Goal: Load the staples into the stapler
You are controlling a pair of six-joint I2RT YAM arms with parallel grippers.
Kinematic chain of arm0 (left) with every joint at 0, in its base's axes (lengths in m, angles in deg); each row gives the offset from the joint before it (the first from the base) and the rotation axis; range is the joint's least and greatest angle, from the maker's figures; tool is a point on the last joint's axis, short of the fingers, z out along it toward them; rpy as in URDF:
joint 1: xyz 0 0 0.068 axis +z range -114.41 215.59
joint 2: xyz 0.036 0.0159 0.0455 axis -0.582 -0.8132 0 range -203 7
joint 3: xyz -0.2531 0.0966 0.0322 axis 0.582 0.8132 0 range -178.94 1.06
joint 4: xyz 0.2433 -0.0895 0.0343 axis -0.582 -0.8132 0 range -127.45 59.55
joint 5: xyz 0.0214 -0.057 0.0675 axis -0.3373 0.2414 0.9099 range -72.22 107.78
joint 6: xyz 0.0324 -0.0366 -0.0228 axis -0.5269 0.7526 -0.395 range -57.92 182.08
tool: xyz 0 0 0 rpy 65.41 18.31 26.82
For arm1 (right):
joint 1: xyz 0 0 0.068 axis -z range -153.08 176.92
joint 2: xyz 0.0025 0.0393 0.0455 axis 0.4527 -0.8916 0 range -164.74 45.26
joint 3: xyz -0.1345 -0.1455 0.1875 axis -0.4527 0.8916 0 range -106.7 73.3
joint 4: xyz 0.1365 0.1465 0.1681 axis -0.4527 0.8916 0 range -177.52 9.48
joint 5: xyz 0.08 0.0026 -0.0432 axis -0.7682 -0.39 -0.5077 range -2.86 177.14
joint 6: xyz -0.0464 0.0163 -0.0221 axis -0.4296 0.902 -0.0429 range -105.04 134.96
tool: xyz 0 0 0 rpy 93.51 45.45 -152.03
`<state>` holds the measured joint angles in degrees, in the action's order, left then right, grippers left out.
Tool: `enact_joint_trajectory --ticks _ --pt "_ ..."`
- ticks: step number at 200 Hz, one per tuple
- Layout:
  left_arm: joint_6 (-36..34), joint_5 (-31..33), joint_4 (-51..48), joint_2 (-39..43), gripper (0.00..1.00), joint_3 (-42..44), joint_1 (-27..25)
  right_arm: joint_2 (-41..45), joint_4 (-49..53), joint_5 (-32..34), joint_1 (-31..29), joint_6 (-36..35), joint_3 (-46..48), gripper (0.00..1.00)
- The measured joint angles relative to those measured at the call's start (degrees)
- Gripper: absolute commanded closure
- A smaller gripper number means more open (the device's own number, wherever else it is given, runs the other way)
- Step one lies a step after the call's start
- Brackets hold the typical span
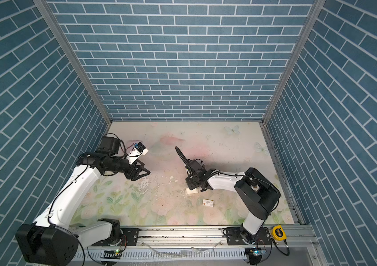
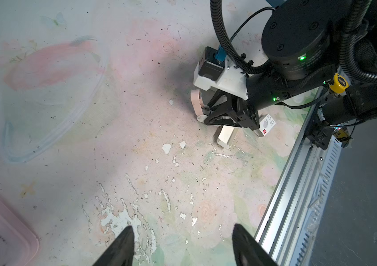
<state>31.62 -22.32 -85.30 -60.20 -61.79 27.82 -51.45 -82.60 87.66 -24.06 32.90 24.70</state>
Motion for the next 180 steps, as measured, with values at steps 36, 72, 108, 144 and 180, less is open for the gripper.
enact_joint_trajectory --ticks 36,72,108,144,180 --pt "0.0 0.0 0.0 1.1 0.31 0.1 1.2 -2.3 0.2 -1.9 -0.9 -1.6 -2.7 0.70" --pt "-0.3 -0.1 -0.4 1.9 0.32 0.9 3.3 -5.9 0.5 -3.5 -2.3 -3.5 -7.0 0.69" --pt "-0.9 -1.0 -1.2 2.4 0.32 1.6 6.8 -9.1 0.8 -4.2 -3.4 -5.5 -11.0 0.65" --pt "-2.1 -1.6 -2.1 2.8 0.31 1.8 8.2 -10.2 1.1 -4.2 -4.1 -6.4 -12.4 0.59" --pt "-3.6 -1.6 -2.6 2.8 0.31 1.8 8.3 -10.2 1.2 -3.5 -4.3 -6.5 -12.4 0.57"
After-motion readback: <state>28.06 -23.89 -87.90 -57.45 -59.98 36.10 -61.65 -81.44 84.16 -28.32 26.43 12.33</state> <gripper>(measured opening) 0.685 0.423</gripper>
